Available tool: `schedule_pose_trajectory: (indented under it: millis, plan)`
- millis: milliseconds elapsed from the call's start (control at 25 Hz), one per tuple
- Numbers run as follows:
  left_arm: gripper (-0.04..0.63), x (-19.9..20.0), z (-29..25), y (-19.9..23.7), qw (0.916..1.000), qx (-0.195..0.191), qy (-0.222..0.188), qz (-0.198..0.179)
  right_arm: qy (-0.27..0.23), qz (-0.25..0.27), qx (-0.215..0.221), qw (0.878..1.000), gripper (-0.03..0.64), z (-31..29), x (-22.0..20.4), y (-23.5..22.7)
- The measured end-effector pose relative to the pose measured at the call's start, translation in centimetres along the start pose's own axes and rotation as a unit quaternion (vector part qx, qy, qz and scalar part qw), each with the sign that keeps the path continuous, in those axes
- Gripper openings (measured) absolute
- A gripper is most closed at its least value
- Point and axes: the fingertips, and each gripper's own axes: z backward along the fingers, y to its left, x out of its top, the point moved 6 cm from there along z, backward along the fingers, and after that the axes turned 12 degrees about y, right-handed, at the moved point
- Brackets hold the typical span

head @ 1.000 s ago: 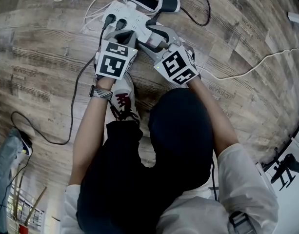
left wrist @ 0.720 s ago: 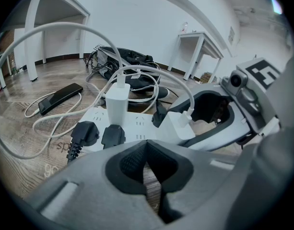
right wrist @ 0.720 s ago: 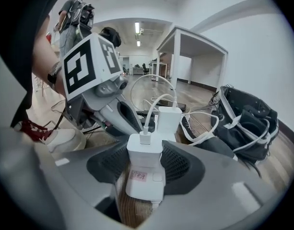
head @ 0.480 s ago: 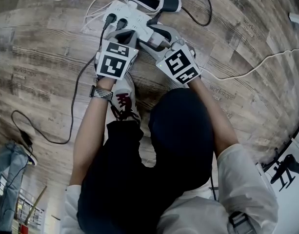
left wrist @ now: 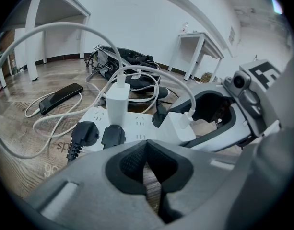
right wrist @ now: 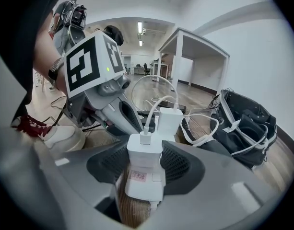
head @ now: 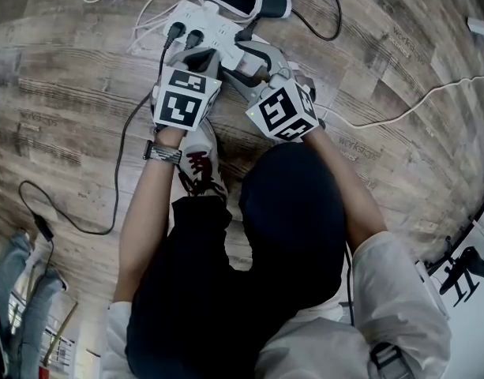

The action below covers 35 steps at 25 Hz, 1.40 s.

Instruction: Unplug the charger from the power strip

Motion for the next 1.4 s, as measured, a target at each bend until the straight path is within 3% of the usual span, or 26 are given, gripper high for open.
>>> schedule_pose_trajectory:
  millis: [280,800,1080,1400]
  plan:
    - [0.002,0.1,0.0,0.0,1.0,0.001,-0.002,-0.001,-0.014,-0.046,0.013,0.999,0.221,0.1,-0.2,-0.7]
    - [0.002,0.1,-0.1,0.1,1.0,0.0,-0.003,0.0,0.002,0.008,-0.011,1.0,0.221,-0.1,-0.4,0.0]
    - [0.002,0.0,-0.1,-0.1,1.0,-0.002,-0.002,0.001,0.002,0.007,-0.031,0.999,0.221,-0.1,-0.2,0.3]
    - [0.002,0.0,-0.1,0.0,1.0,0.0,-0.001,-0.001,-0.017,-0.073,0.028,0.997,0.221,0.0,-0.3,-0.7]
